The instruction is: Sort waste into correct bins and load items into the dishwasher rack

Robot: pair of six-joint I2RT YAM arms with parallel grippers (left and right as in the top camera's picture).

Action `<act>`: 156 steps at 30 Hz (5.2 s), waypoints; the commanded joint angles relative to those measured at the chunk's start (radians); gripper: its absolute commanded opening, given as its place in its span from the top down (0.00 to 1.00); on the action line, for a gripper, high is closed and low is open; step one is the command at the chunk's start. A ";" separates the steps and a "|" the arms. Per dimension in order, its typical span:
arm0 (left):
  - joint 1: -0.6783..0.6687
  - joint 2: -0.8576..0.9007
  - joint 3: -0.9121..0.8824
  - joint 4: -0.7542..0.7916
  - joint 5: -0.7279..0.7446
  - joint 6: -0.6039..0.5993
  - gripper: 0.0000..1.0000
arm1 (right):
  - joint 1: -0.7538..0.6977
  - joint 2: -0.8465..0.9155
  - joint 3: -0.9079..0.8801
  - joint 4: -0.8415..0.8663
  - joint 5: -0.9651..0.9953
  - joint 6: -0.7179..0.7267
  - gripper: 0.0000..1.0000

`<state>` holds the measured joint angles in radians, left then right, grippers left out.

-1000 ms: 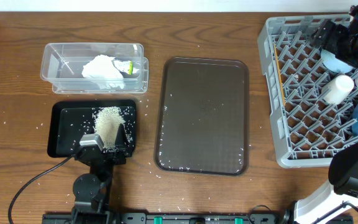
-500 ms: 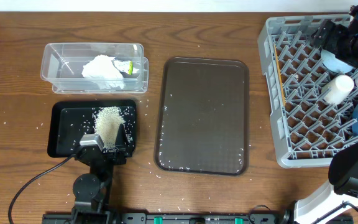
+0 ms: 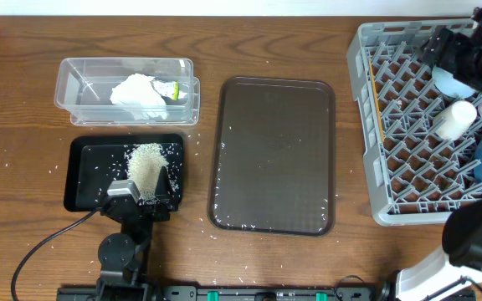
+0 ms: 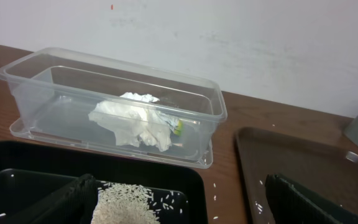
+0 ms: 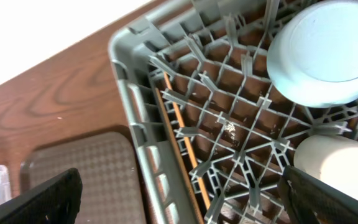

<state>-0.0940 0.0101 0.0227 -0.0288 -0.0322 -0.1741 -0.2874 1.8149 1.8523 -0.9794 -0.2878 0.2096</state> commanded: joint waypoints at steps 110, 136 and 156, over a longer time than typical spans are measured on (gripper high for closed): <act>0.005 -0.006 -0.019 -0.041 -0.009 0.024 0.12 | 0.358 -1.809 -1.847 0.907 0.261 -0.121 0.01; 0.005 -0.006 -0.019 -0.041 -0.009 0.024 0.11 | 0.358 -1.809 -1.847 0.907 0.261 -0.121 0.01; 0.005 -0.006 -0.019 -0.041 -0.009 0.024 0.11 | 0.358 -1.809 -1.847 0.907 0.261 -0.121 0.01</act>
<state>-0.0933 0.0101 0.0250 -0.0334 -0.0288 -0.1593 0.0650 0.0120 0.0067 -0.0673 -0.0402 0.0978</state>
